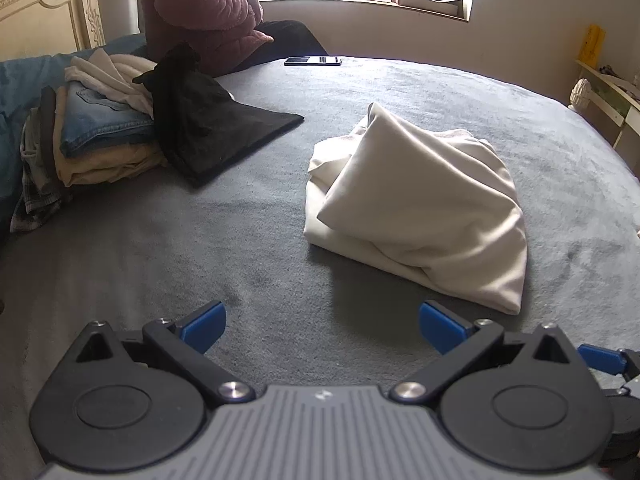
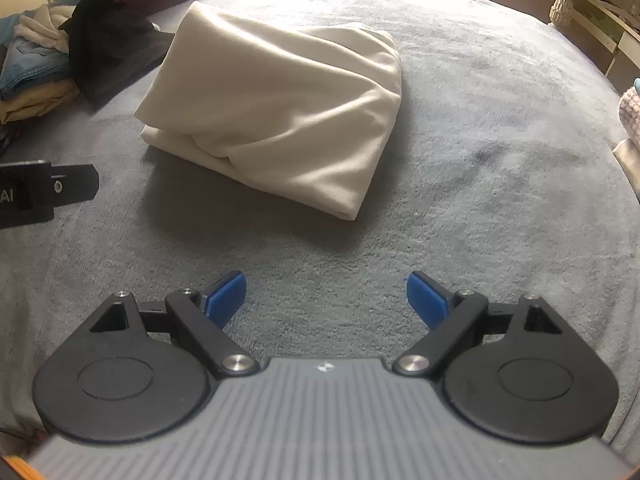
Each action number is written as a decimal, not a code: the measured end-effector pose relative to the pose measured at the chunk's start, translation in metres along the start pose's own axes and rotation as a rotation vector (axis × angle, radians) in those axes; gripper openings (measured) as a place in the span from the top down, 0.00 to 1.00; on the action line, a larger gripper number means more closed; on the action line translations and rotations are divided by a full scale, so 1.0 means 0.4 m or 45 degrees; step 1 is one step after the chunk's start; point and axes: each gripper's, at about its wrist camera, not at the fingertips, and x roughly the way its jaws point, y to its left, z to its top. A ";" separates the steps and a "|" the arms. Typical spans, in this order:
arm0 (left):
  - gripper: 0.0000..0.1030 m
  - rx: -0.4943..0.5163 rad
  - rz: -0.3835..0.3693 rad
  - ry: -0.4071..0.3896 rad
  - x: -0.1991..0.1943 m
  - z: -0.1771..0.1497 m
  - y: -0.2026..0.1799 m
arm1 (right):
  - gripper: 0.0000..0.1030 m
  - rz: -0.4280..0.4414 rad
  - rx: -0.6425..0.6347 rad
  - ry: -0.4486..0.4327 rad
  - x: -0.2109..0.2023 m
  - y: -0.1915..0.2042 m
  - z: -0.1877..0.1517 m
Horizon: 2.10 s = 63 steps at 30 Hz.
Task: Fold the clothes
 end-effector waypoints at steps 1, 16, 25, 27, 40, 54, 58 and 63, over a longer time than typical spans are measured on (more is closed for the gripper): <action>0.00 0.004 0.002 -0.002 0.000 0.000 -0.002 | 0.15 0.002 0.002 -0.001 -0.002 -0.003 0.001; 0.00 0.064 0.022 -0.021 -0.007 -0.004 -0.029 | 0.08 0.037 0.035 -0.011 -0.029 -0.049 0.014; 0.00 0.084 0.013 -0.009 -0.010 -0.009 -0.035 | 0.07 0.044 0.046 -0.021 -0.032 -0.068 0.023; 0.00 0.080 0.014 -0.007 -0.009 -0.009 -0.034 | 0.07 0.046 0.047 -0.022 -0.029 -0.073 0.031; 0.00 0.056 0.022 0.006 -0.002 -0.009 -0.027 | 0.06 0.048 0.051 -0.019 -0.018 -0.089 0.032; 0.00 0.052 0.014 0.006 -0.005 -0.010 -0.028 | 0.06 0.054 0.029 -0.024 0.016 -0.113 0.060; 0.00 0.042 0.007 0.006 -0.006 -0.009 -0.025 | 0.06 0.050 0.028 -0.039 -0.014 -0.107 0.038; 0.00 0.029 -0.001 0.009 -0.004 -0.008 -0.021 | 0.06 0.048 0.025 -0.042 -0.013 -0.109 0.032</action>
